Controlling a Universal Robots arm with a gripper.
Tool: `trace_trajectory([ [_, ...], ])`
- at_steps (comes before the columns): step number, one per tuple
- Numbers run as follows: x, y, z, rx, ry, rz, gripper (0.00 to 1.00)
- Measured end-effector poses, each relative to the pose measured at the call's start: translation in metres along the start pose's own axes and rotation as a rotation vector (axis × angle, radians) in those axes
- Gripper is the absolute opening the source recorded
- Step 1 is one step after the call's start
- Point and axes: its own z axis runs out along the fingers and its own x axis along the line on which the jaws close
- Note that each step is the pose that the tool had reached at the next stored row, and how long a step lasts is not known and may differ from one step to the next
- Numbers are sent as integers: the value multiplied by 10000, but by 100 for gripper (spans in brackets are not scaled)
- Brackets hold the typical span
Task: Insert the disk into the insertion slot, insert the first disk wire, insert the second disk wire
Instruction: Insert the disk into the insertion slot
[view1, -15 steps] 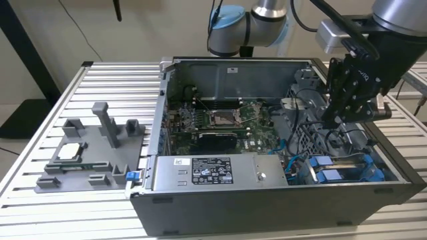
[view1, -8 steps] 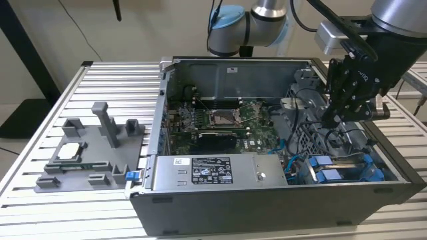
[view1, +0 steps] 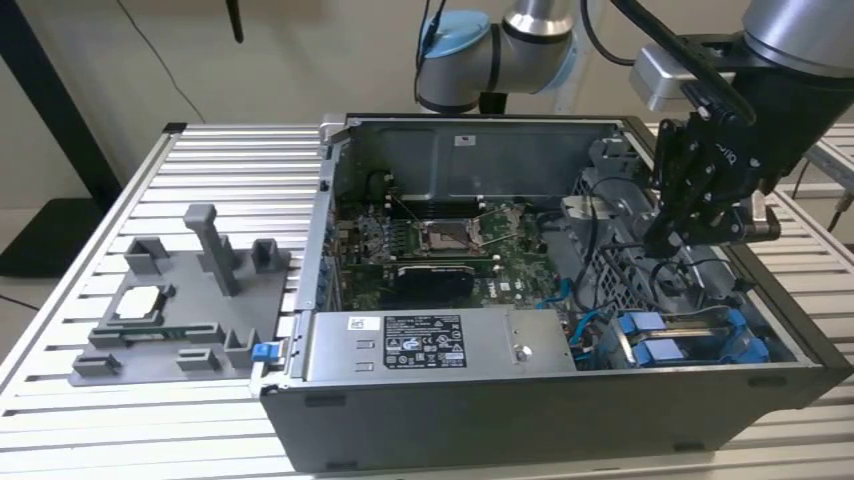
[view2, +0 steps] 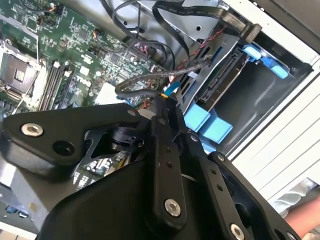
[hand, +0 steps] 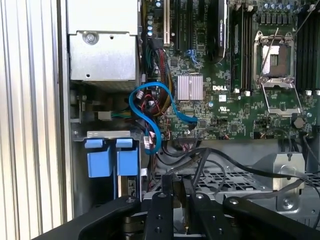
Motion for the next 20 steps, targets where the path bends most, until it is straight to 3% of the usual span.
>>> trace_trajectory([
  [9, 146, -28, 47, 24, 206, -7, 0],
  [12, 183, -37, 60, 108, 229, -19, 0],
  [17, 236, -69, 81, 321, 239, -46, 0],
  [20, 280, -123, 103, 369, 236, -50, 0],
])
